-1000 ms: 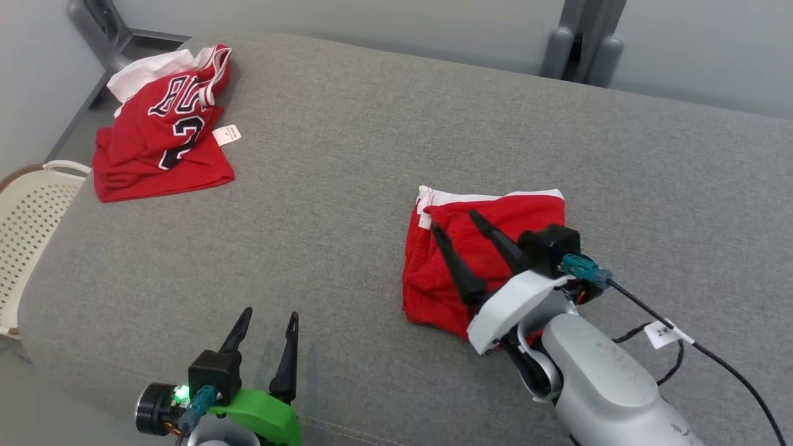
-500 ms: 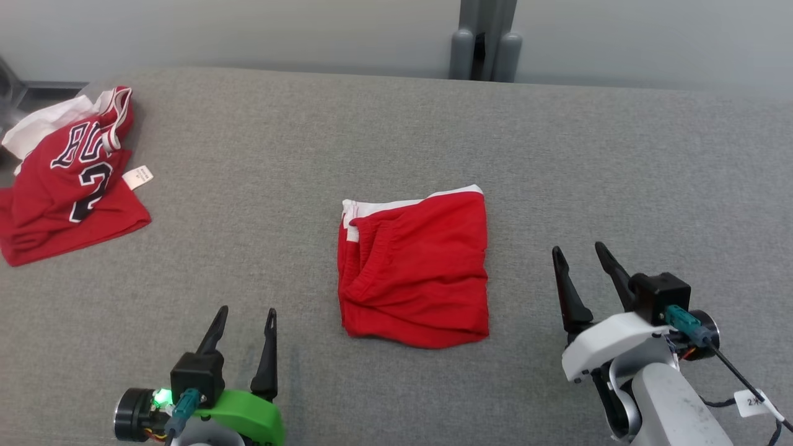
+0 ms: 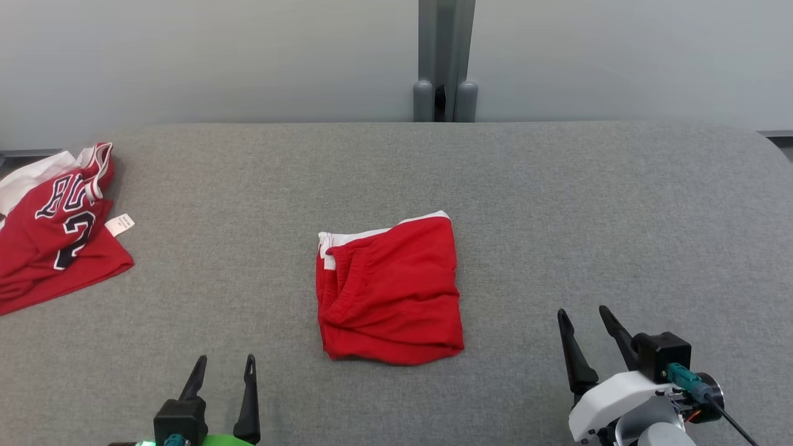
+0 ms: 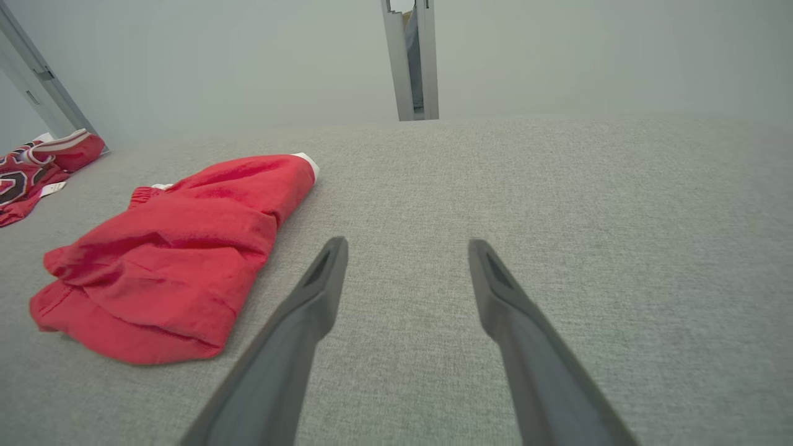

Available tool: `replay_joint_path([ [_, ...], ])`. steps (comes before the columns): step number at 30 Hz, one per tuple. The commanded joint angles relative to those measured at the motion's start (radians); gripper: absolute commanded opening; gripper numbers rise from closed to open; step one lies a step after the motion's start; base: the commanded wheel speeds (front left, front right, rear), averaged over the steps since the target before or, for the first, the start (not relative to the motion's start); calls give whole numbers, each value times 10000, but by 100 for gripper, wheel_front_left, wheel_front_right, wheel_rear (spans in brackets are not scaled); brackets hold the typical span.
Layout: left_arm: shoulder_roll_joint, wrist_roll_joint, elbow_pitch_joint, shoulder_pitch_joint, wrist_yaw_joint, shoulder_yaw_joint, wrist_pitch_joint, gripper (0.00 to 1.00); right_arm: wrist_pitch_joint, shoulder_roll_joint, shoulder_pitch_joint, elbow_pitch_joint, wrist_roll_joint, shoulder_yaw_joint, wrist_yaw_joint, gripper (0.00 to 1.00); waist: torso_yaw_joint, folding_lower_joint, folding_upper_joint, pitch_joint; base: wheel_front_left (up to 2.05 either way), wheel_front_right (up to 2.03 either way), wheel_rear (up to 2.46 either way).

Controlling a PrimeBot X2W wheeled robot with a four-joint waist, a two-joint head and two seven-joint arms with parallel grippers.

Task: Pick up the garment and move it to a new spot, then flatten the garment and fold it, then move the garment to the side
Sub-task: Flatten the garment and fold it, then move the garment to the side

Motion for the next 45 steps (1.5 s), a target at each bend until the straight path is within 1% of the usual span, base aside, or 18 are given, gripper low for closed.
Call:
replay_joint_path([
  [1,-8,-36,-45,168,1,-2,-1,100,-3,-28,151,-46,47,46,-8,100,-76,0,0,-94,0,0,0],
  [8,-27,42,-103,127,7,101,-1,100,-3,-28,240,-138,26,58,-8,100,-60,0,0,-35,0,0,0],
  [11,-35,54,-109,-3,-28,78,-1,100,-3,-22,127,-176,25,46,-8,100,58,0,0,82,0,0,0],
  [13,-40,55,-70,-52,-67,-6,-1,100,-3,-19,3,-73,152,236,-8,100,190,0,0,162,0,0,0],
  [16,-41,44,-3,-137,-109,-156,-1,100,-4,-25,-328,321,451,667,-8,100,477,0,0,349,0,0,0],
  [20,-41,90,-93,-461,-230,-504,-1,100,-3,-33,-1167,884,742,1105,-8,100,1134,0,0,868,0,0,0],
  [26,-40,126,-26,-841,-310,-779,-1,100,-4,-34,-2396,1823,1274,1132,-8,100,2152,0,0,1496,0,0,0],
  [30,-45,-47,9,-955,-334,-812,-1,100,-4,-36,-2816,2637,1603,1051,-8,100,2642,0,0,1675,0,0,0],
  [35,-44,-164,-7,-1098,-342,-964,-1,100,-4,-36,-3196,3617,1964,1017,-8,100,2994,0,0,1842,0,0,0],
  [38,-45,-190,-41,-1187,-319,-1098,-1,100,-1,-41,-3376,3991,2234,1023,-8,100,3125,0,0,1969,0,0,0],
  [42,-43,-218,-60,-1275,-271,-1245,-1,100,14,-22,-3577,4275,2472,1292,-6,100,3184,0,0,2114,0,0,0],
  [43,-43,-218,-55,-1287,-270,-1266,-1,100,19,-12,-3611,4320,2545,1348,-6,78,3187,0,0,2133,0,0,0],
  [44,-44,-227,-47,-1301,-262,-1281,-1,100,22,-5,-3646,4370,2579,1421,-5,34,3187,0,0,2152,0,0,0],
  [45,-44,-232,-44,-1312,-253,-1283,-1,100,24,2,-3667,4391,2598,1482,-3,0,3180,0,0,2164,0,0,0],
])
